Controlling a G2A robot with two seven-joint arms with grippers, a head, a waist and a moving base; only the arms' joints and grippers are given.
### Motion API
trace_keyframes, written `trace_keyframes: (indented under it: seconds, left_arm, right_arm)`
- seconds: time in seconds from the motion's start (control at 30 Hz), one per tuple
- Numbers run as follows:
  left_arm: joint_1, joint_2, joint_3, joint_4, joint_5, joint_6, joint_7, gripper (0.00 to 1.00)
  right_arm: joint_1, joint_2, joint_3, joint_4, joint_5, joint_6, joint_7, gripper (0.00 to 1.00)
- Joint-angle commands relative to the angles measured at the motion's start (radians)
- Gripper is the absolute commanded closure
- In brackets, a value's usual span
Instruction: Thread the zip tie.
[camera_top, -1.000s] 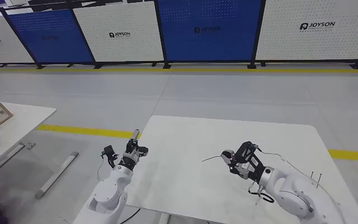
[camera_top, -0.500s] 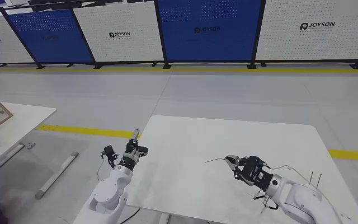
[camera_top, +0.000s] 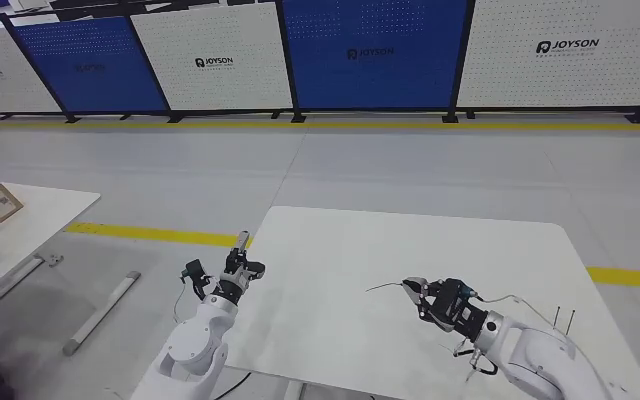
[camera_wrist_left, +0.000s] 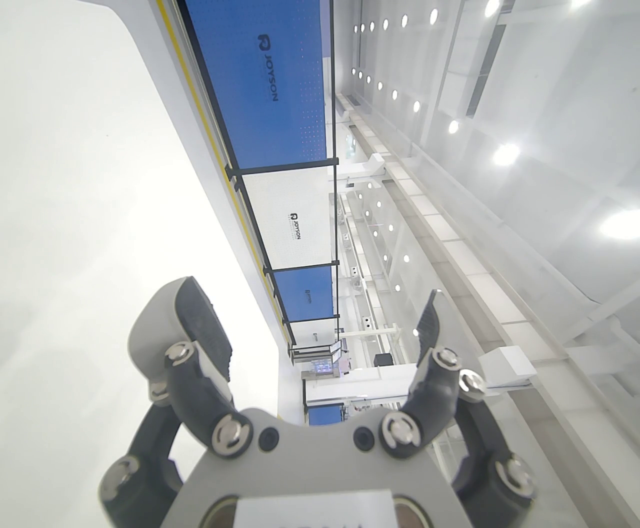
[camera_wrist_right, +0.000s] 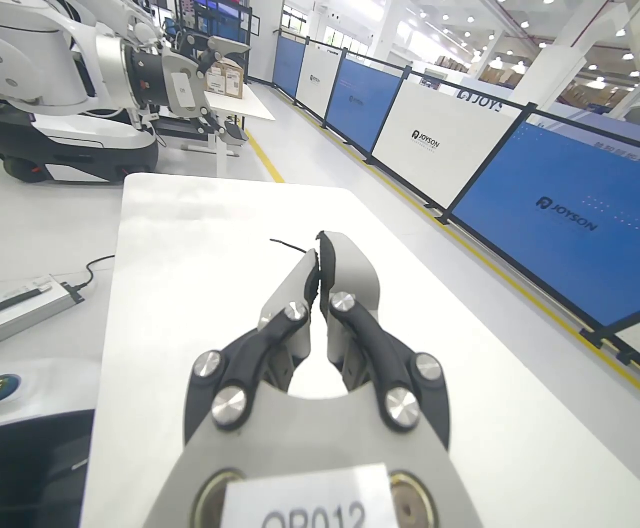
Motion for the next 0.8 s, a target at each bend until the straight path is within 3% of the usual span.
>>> trace_keyframes:
  seconds: [0.0,0.3,0.57,0.7,0.77]
  left_arm:
    - [0.000,0.000,0.000,0.000,0.000,0.000,0.000,0.00]
    - [0.000,0.000,0.000,0.000,0.000,0.000,0.000,0.00]
    - [0.000,0.000,0.000,0.000,0.000,0.000,0.000,0.00]
    - [0.000,0.000,0.000,0.000,0.000,0.000,0.000,0.00]
    - [0.000,0.000,0.000,0.000,0.000,0.000,0.000,0.00]
  right_arm:
    - [0.000,0.000,0.000,0.000,0.000,0.000,0.000,1.00]
    - [-0.006,-0.003,0.003,-0.005,-0.019,0.000,0.006,1.00]
    - [0.006,0.000,-0.006,0.037,-0.191,0.000,-0.178,1.00]
    - [0.028,0.017,-0.053,0.042,-0.346,0.000,-0.326,1.00]
    - [0.056,0.024,-0.078,0.097,-0.341,0.000,-0.337,1.00]
